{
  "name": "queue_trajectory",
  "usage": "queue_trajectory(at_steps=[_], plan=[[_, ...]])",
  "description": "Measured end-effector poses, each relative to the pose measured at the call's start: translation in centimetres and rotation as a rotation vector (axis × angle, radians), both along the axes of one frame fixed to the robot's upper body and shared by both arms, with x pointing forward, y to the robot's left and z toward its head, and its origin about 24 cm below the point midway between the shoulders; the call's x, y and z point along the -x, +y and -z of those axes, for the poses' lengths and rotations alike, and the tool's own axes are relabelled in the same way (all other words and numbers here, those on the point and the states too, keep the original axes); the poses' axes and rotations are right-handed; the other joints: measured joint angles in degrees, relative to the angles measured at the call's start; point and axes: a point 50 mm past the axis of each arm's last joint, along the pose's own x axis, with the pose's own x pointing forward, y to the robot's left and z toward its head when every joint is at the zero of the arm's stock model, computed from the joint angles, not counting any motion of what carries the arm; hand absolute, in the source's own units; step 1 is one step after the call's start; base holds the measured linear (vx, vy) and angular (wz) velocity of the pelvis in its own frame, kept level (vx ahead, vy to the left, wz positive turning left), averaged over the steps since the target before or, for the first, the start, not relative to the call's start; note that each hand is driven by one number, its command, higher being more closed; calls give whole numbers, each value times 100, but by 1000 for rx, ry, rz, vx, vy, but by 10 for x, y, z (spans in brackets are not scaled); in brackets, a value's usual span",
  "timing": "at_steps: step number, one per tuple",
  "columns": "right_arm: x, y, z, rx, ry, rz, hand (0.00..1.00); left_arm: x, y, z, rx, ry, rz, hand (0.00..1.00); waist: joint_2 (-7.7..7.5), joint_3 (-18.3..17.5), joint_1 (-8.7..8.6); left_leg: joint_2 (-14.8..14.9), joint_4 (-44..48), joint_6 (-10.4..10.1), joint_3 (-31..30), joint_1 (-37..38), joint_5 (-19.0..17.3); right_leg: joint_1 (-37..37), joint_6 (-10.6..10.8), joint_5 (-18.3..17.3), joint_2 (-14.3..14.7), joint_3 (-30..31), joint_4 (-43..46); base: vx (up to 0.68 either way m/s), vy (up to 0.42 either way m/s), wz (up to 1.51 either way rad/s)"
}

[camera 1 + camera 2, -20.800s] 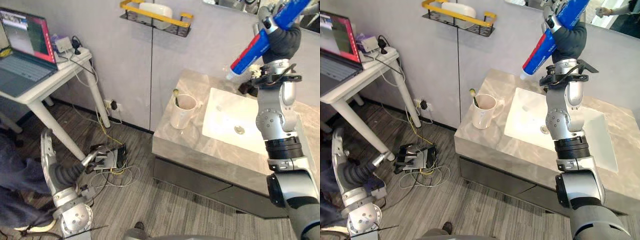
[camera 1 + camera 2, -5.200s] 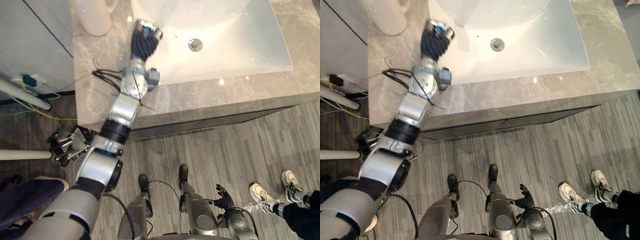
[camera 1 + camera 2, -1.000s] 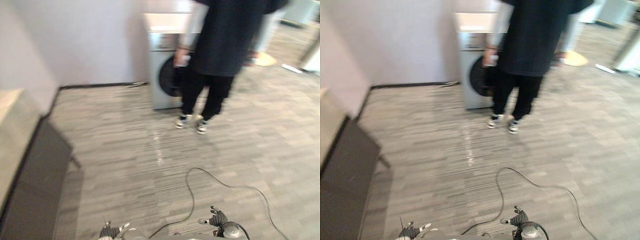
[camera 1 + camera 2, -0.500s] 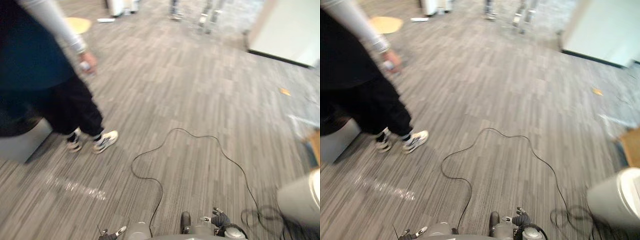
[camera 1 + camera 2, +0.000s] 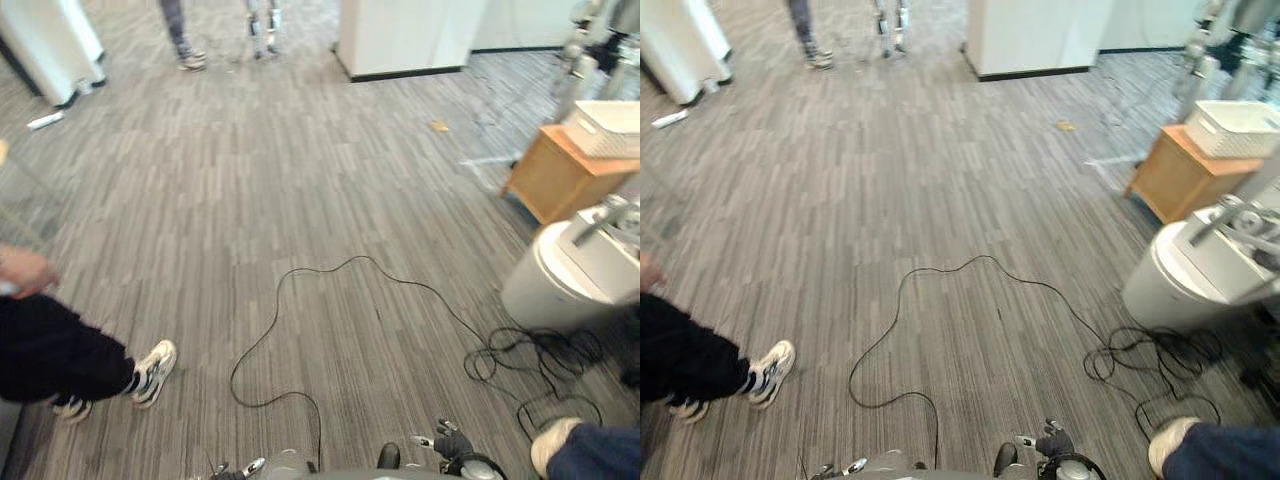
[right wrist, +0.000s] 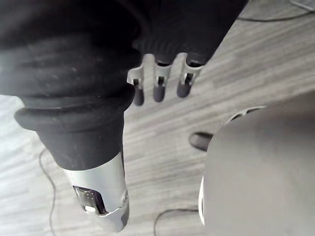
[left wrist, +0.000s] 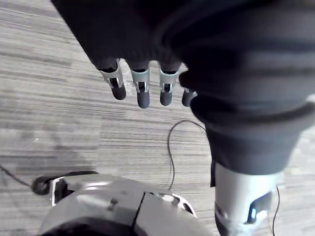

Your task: Organize washtable

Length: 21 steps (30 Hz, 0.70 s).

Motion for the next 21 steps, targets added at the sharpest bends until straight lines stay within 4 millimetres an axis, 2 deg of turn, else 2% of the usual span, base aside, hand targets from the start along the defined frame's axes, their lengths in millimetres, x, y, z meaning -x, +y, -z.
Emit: queue_trajectory(at_steps=[1,2,3,4,5,6,9,15,21], plan=[[0,-4,-1,9,-3,3,0,-2,-4,0,9,-1,18,0,71,-39,-28,48,-624,-57,-92,64,241,9,107,52,62,164,-150,-17,89,-58],[1,-2,0,3,1,6,0,-2,-2,0,3,0,23,0,116,-94,-20,-41,-825,-66,-2,146,294,8,123,140,-10,253,-246,13,98,-56],[2,1,1,-10,2,23,0,-4,2,-1,-9,-10,23,0,-68,-126,-59,-249,-1158,36,133,270,414,-20,180,178,-174,292,-325,12,129,-28],[2,2,1,-21,-2,50,0,-6,4,-1,-15,-14,28,0,-105,-123,-158,-401,-1365,101,147,356,509,-20,214,189,-293,294,-324,12,162,-5],[3,3,1,-27,-3,67,0,-6,4,-1,-15,-13,31,0,-114,-132,-177,-463,-1445,128,139,401,533,-6,241,185,-344,275,-322,4,169,9],[5,3,2,-31,2,82,0,-6,4,-2,-16,-14,36,0,-141,-163,-174,-582,-1619,171,133,508,578,16,315,179,-422,279,-322,21,128,10],[9,4,3,-38,19,86,0,-6,5,-2,-18,-15,38,0,-192,-221,-141,-798,-2035,254,118,781,714,128,363,164,-556,270,-331,48,109,8],[13,10,6,-55,36,86,0,-5,9,-2,-31,-5,77,0,-311,-325,-151,-936,-2159,269,1,1045,732,340,359,163,-602,217,-412,65,60,5],[14,12,6,-58,41,85,0,-4,9,-2,-33,3,83,0,-331,-345,-152,-941,-2161,273,-157,1079,735,430,328,142,-602,76,-412,-34,-15,9]])
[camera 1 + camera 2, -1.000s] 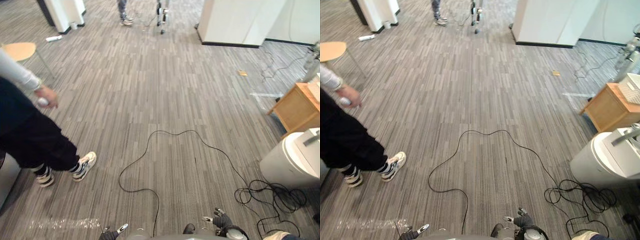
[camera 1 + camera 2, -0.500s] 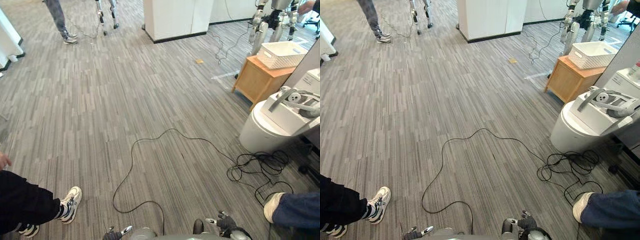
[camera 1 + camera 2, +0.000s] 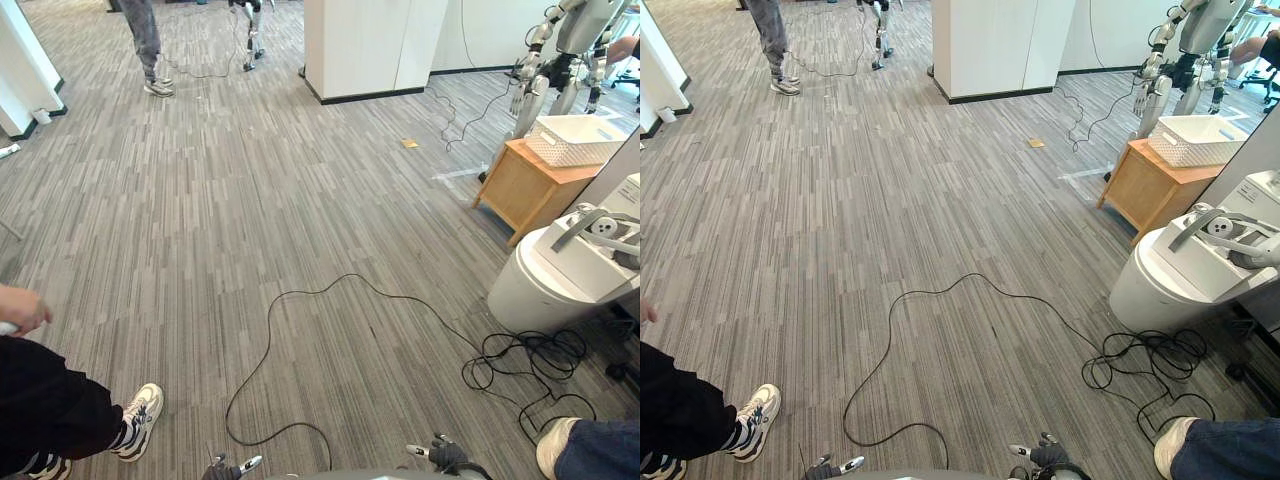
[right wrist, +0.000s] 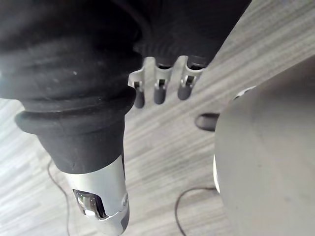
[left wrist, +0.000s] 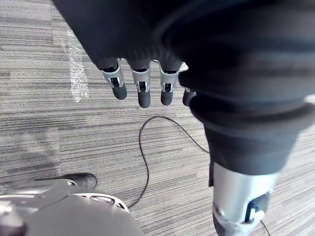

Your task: Organize washtable

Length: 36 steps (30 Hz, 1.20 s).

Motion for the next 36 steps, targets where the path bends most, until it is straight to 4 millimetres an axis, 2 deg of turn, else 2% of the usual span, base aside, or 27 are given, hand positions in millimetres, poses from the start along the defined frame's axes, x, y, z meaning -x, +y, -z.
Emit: queue_trajectory(at_steps=[4,8,9,10,11,12,13,14,15,16,17,18,19,20,21,22,23,24,25,27,28,29,30,31,32,34,36], plan=[[0,1,0,-1,1,-3,0,0,1,0,-4,3,13,0,-34,-25,-10,-53,-192,89,-128,-42,155,-40,8,-50,-29,-79,0,-112,-46,11],[0,2,0,1,0,-19,0,-1,2,0,-6,5,20,0,-43,-18,-23,43,-19,33,-357,-203,193,-45,-38,-209,-14,-261,126,-86,-80,39],[-2,1,-1,3,-11,-28,0,-1,1,0,-3,4,17,0,16,17,-57,216,465,7,-448,-450,-70,-85,-122,-417,106,-253,355,-125,-132,38],[-5,0,-2,9,-19,-45,0,3,-1,1,3,10,0,0,159,84,-69,456,1056,-113,-515,-646,-391,-145,-206,-650,275,-179,676,-125,-120,28],[-5,-1,-2,11,-21,-49,0,5,-2,1,7,11,-18,0,165,100,-65,587,1336,-161,-507,-720,-501,-151,-233,-766,365,-125,803,-116,-58,9],[-6,0,-2,12,-21,-59,0,12,4,1,-2,22,-59,0,148,129,-59,767,2082,-263,-451,-936,-612,-143,-183,-912,462,-63,942,-85,-22,-1],[-5,0,-2,19,-16,-77,0,11,3,0,3,12,-80,0,111,153,12,918,2751,-451,-304,-1212,-421,-117,-190,-933,483,-55,984,-93,-54,-1],[-5,-1,-2,24,-13,-89,0,8,3,0,1,4,-80,0,58,187,48,941,2999,-594,-262,-1366,-246,-124,-198,-940,459,-10,996,-49,-75,-5],[-8,-1,-2,29,-16,-107,0,7,5,-1,-5,-4,-78,0,-8,244,63,915,3215,-652,-255,-1536,-19,-155,-203,-942,398,86,994,-16,-57,-14],[-18,0,-5,39,-38,-138,0,5,9,-2,-15,-10,-75,0,-80,391,131,823,3326,-550,-240,-1729,-84,-191,-204,-942,264,208,977,-5,2,-15],[-20,-3,-6,47,-39,-141,0,3,7,-2,-11,-13,-73,0,-81,401,151,773,3192,-463,-264,-1772,-175,-222,-205,-942,241,289,955,-10,34,-19],[-22,-9,-7,66,-39,-155,0,-2,3,-2,-1,-25,-71,0,12,453,162,706,2892,-394,-288,-1859,-216,-299,-203,-942,209,359,883,-83,123,-34],[-28,-21,-11,112,-44,-205,0,-3,-6,0,23,-27,-76,0,260,526,189,676,2118,-392,-348,-1906,-216,-405,-155,-976,258,568,585,-39,144,-64],[-33,-29,-14,143,-54,-236,0,4,-22,3,64,-9,-89,0,744,474,289,983,1527,-178,-386,-2018,-135,-633,-70,-1094,675,571,1154,-20,140,-69],[-42,-26,-17,143,-81,-242,0,1,-23,3,66,-13,-82,0,706,573,321,956,1678,-158,-343,-2090,-161,-962,-146,-1282,636,555,2164,45,54,-45],[-43,-18,-16,127,-90,-250,0,1,-15,2,47,-20,-85,0,481,627,319,807,1784,-299,-233,-2092,-281,-976,-157,-1768,557,471,3008,79,-13,0],[-35,-6,-11,93,-69,-250,0,2,0,-1,9,-20,-84,0,32,638,343,531,2303,-258,-130,-2317,-599,-514,-336,-2682,344,478,2810,79,-26,13],[-33,-8,-11,95,-62,-246,0,4,1,-1,7,-13,-86,0,84,683,323,604,2658,-167,-200,-2464,-778,-498,-256,-2801,372,418,2848,99,70,18],[-30,-7,-10,88,-57,-223,0,7,-2,0,18,-5,-97,0,109,578,319,619,3071,-93,-247,-2728,-821,-503,-119,-2947,347,453,2895,80,201,-3],[-14,-6,-5,65,-22,-164,0,21,1,1,12,26,-116,0,32,310,335,452,3104,223,-128,-2630,-1100,-437,100,-3098,140,473,3121,229,233,-9],[-9,-1,-3,36,-24,-109,0,27,9,0,-6,40,-125,0,-247,264,331,136,3072,276,-3,-2414,-1357,-790,110,-3102,-158,690,4470,481,180,6],[-10,1,-3,18,-33,-67,0,28,14,-1,-18,45,-141,0,-408,254,279,-88,3046,437,46,-2141,-1483,-1159,14,-2650,-395,844,5683,535,178,13],[-10,2,-4,12,-40,-54,0,28,15,-1,-21,45,-142,0,-426,272,252,-158,3018,537,46,-1955,-1512,-1284,-47,-2261,-486,862,6138,534,202,31],[-11,1,-4,9,-43,-37,0,28,17,-1,-25,47,-135,0,-374,312,170,-288,2863,671,-30,-1506,-1591,-1426,-173,-1677,-603,840,6883,421,173,29],[-10,1,-4,8,-44,-28,0,28,17,-1,-25,50,-133,0,-370,316,155,-342,2732,713,-103,-1237,-1622,-1451,-185,-1681,-605,797,7171,538,184,40],[-9,-5,-5,18,-56,-5,0,24,14,-1,-16,40,-129,0,-239,297,76,-391,1919,748,-405,-234,-1636,-1744,-441,-1998,-429,302,7491,550,153,44],[-17,-9,-9,33,-94,-8,0,19,10,0,-7,31,-127,0,-119,308,-66,-289,1315,695,-567,324,-1478,-2224,-489,-2287,-153,-107,6844,550,125,43]])
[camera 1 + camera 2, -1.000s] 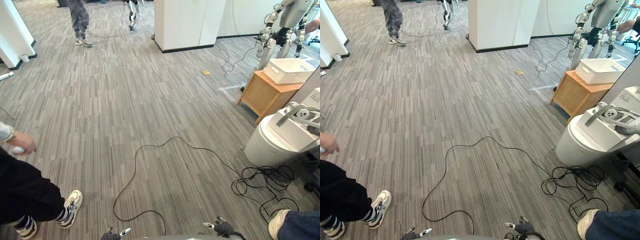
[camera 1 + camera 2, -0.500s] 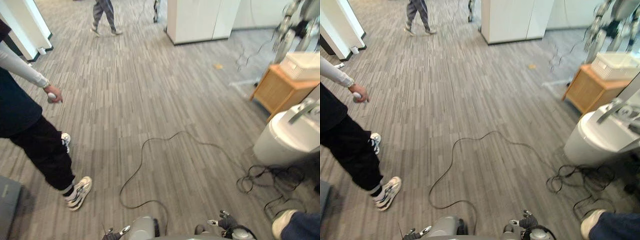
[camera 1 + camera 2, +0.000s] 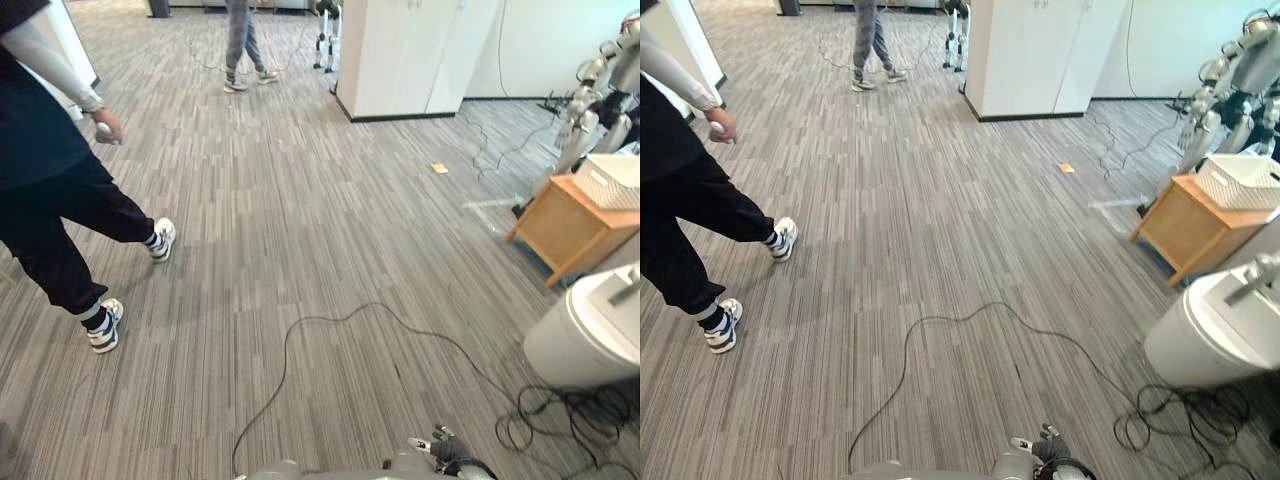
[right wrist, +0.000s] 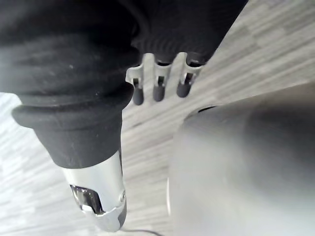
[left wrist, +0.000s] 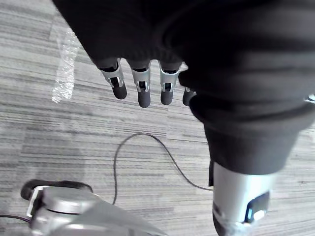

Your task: Organize washtable

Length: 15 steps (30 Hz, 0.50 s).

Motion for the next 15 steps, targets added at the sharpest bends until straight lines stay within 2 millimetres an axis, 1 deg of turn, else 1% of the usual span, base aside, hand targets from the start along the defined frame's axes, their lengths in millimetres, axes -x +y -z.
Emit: queue_trajectory(at_steps=[1,2,3,4,5,6,7,8,9,10,11,12,13,14,15], plan=[[-7,-6,-3,18,-26,-6,0,-2,-4,1,10,-5,-2,0,137,23,-103,149,-341,-111,-47,356,75,-300,-45,-42,293,-204,-755,703,133,36],[-9,-10,-5,32,-36,-10,0,-4,-7,1,18,-10,-1,0,228,24,-136,249,-501,-183,-58,533,113,-437,-64,-15,481,-265,-1288,722,126,40],[-8,-17,-7,54,-37,-15,0,-15,-13,1,29,-34,7,0,337,36,-202,386,-744,-368,-174,747,215,-672,-30,231,731,-339,-2491,758,89,66],[-7,-17,-6,60,-27,-20,0,-29,-13,-1,24,-65,42,0,275,57,-271,385,-872,-577,-388,899,332,-812,71,861,827,-320,-3919,651,40,76],[-2,-17,-4,58,-12,-12,0,-32,-13,-2,22,-76,47,0,230,72,-275,356,-910,-628,-468,998,360,-843,61,1141,828,-306,-4498,673,-23,72],[8,-15,-1,50,20,-5,0,-39,-12,-3,17,-100,47,0,144,85,-303,283,-850,-634,-668,1199,358,-918,-72,1499,879,-271,-5141,788,-70,54],[17,-14,2,39,48,13,0,-35,-10,-2,15,-89,20,0,94,43,-338,304,-621,-641,-872,1406,354,-849,-608,2272,970,-70,-5201,831,-74,49],[20,-16,3,40,58,30,0,-35,-11,-2,19,-91,1,0,202,38,-365,416,-414,-723,-923,1422,402,-823,-749,2585,990,-95,-4994,919,-82,34],[26,-22,3,45,77,68,0,-33,-19,-1,42,-93,-35,0,446,60,-378,604,174,-1109,-932,1350,794,-776,-691,2452,1122,-156,-4503,874,-66,4],[28,-27,3,51,82,85,0,-31,-25,1,63,-95,-97,0,592,97,-394,692,1077,-817,-867,1026,1751,-521,-607,2118,1257,-195,-4354,1024,-69,-14],[30,-27,3,50,86,87,0,-26,-25,2,73,-90,-161,0,616,134,-396,746,1823,-753,-707,697,2923,-233,-591,1896,1337,-134,-4414,845,-40,-27],[31,-28,3,51,87,87,0,-23,-24,2,74,-86,-198,0,603,153,-346,884,2326,-848,-626,431,3911,8,-618,1777,1404,-59,-4521,806,-17,-28],[33,-28,3,52,89,88,0,-20,-16,2,60,-84,-247,0,609,195,-326,1501,3920,-834,-93,-325,3624,631,-668,1563,1596,19,-4789,761,-14,-29],[34,-26,4,48,96,85,0,-19,-12,1,50,-82,-251,0,552,236,-254,1771,4428,-670,172,-557,3297,921,-704,1492,1659,95,-4891,873,-20,-35],[36,-19,6,30,111,74,0,-18,-4,0,31,-78,-246,0,352,352,-146,2052,5045,-428,489,-1013,2577,1550,-686,1388,1663,267,-5164,692,-13,-36]])
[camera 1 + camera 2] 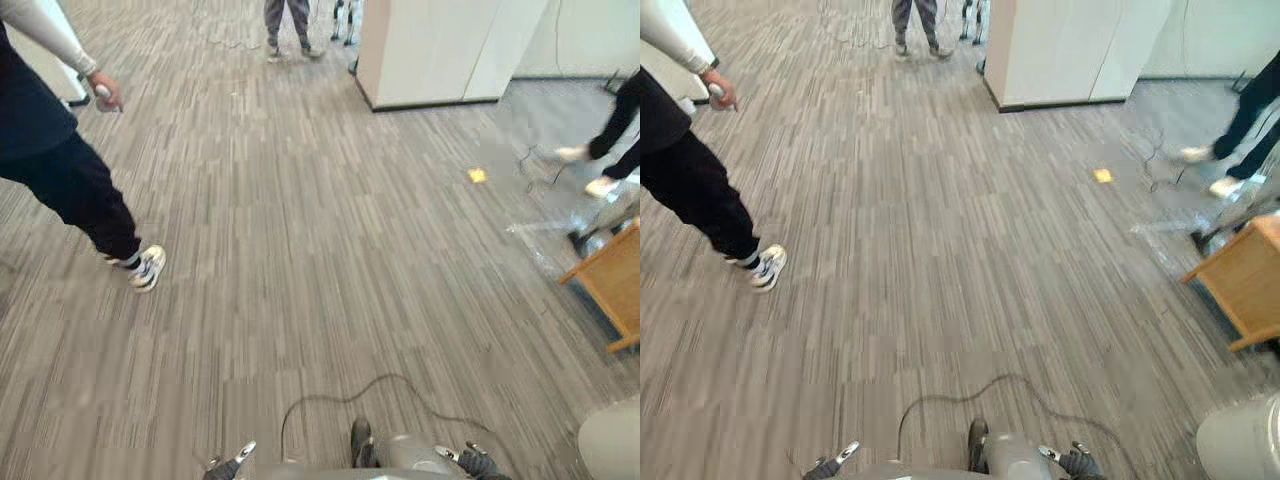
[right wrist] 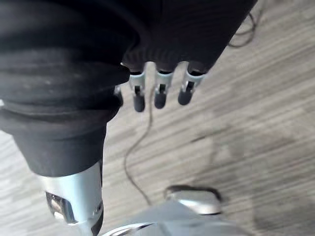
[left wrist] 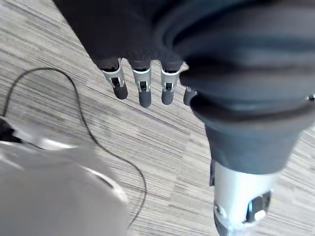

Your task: Organize washtable

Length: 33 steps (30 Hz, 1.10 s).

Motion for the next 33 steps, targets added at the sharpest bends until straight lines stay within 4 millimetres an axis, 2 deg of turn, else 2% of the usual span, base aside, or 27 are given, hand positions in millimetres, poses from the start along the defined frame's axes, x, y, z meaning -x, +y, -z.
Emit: queue_trajectory(at_steps=[1,2,3,4,5,7,8,9,10,12,13,14,15,16,17,18,19,21,22,24,25,26,27,29,30,32,33], plan=[[1,5,1,-9,8,-16,0,2,4,0,-8,8,1,0,-104,29,80,47,124,2,96,-348,-380,353,20,-53,-53,101,-231,617,23,-44],[0,9,2,-15,16,-48,0,7,7,-1,-18,17,0,0,-224,8,116,10,-72,-131,134,-882,-742,699,164,-221,-154,245,-467,551,86,-43],[-4,10,2,-15,17,-74,0,10,7,-1,-21,23,7,0,-277,20,135,-41,-595,-311,130,-1291,-986,981,243,-370,-224,351,-529,633,162,-39],[-6,10,2,-12,17,-80,0,9,6,-1,-20,23,14,0,-257,35,159,-59,-955,-344,158,-1450,-1107,1093,293,-449,-251,410,-532,518,190,-32],[-7,9,2,-11,17,-84,0,9,5,-1,-18,25,27,0,-264,43,208,-87,-1368,-405,217,-1606,-1171,1181,350,-545,-307,481,-530,506,259,-39],[-6,9,2,-8,20,-89,0,9,2,0,-19,34,72,0,-285,36,228,-428,-3421,-486,246,-1806,-1121,1388,609,-952,-635,656,-472,560,359,-40],[-6,5,1,2,20,-97,0,11,0,0,-18,42,88,0,-198,3,216,-595,-4688,-666,41,-1822,-811,1516,763,-1190,-771,731,-454,658,455,-32],[-5,5,2,4,31,-115,0,15,-2,1,-16,56,101,0,-211,-91,244,-854,-4671,-387,77,-1758,-407,1639,854,-1405,-978,840,-403,458,326,-17],[-4,9,3,-4,35,-123,0,15,1,1,-25,59,108,0,-317,-156,198,-998,-4553,-343,102,-1800,-653,1638,799,-1440,-1125,863,-327,512,323,3],[-2,8,3,-8,32,-106,0,9,4,0,-37,43,115,0,-330,-212,199,-1211,-4065,-85,117,-1854,-1248,1331,871,-1391,-1306,1118,691,637,412,23],[3,9,4,-22,36,-58,0,12,4,0,-32,57,112,0,-393,-247,202,-1369,-4011,-24,164,-1616,-1502,1060,1129,-1238,-1426,1296,1694,720,493,16],[5,10,4,-32,36,-32,0,14,6,0,-36,66,111,0,-435,-270,205,-1450,-4027,22,195,-1446,-1618,884,1301,-1052,-1472,1389,2275,588,375,9],[11,13,6,-49,38,9,0,23,9,1,-33,102,113,0,-483,-292,207,-1581,-4139,91,314,-1052,-1786,521,1469,-489,-1491,1608,3455,573,291,2],[16,15,6,-59,44,27,0,31,11,2,-34,126,113,0,-540,-347,191,-1690,-4327,145,381,-574,-1858,214,1611,4,-1518,1552,4539,531,215,-1],[19,15,7,-60,49,32,0,34,11,2,-33,136,114,0,-542,-348,176,-1735,-4430,154,371,-346,-1881,114,1517,45,-1552,1381,4876,613,235,0],[24,17,7,-72,54,41,0,38,11,2,-32,149,125,0,-531,-349,165,-1815,-4754,136,313,154,-1896,-91,1119,-121,-1631,959,5301,596,204,-3],[24,16,7,-77,47,41,0,40,13,2,-33,160,137,0,-501,-356,162,-1862,-5123,138,232,659,-1891,-330,858,-388,-1601,603,5405,514,151,-9],[24,13,7,-75,38,63,0,41,12,2,-22,162,134,0,-448,-352,136,-1839,-5400,103,96,1111,-1852,-638,726,-828,-1396,251,5075,476,95,-13],[25,13,7,-76,36,65,0,41,11,3,-15,167,128,0,-439,-355,68,-1787,-5502,59,68,1338,-1718,-862,648,-1092,-1232,33,4481,425,68,2],[29,14,7,-77,43,74,0,38,7,4,-3,154,102,0,-403,-364,-16,-1726,-5761,65,-69,1645,-1721,-1239,643,-1115,-1025,-202,3087,445,57,32],[33,14,8,-79,59,77,0,30,7,4,-5,134,103,0,-404,-362,-109,-1715,-6035,64,-195,1827,-1721,-1457,656,-816,-930,-189,1872,595,39,59],[40,16,9,-85,88,80,0,30,7,4,-6,131,104,0,-405,-370,-136,-1728,-6319,37,-230,2034,-1710,-1554,786,-305,-852,-117,635,529,4,57],[42,17,9,-88,98,80,0,30,7,4,-6,130,105,0,-403,-367,-166,-1742,-6435,-12,-251,2169,-1711,-1600,824,-122,-832,-87,219,576,-24,53],[52,21,11,-100,129,83,0,42,8,4,-8,154,79,0,-456,-410,-267,-1735,-6325,-272,-517,2418,-1856,-1666,674,17,-810,86,54,587,-59,51],[62,25,12,-114,159,96,0,46,11,3,-13,159,56,0,-493,-445,-249,-1693,-5823,-367,-690,2362,-1911,-1660,323,585,-774,211,258,728,-138,51],[70,22,12,-116,174,100,0,52,10,3,-10,158,1,0,-362,-551,-240,-1373,-4331,-542,-865,1813,-1783,-1536,399,901,-667,86,493,733,-153,37],[71,14,10,-108,174,95,0,56,3,4,11,159,-52,0,-127,-571,-217,-980,-3106,-518,-880,1312,-1267,-1289,383,674,-424,-49,481,706,-95,7]])
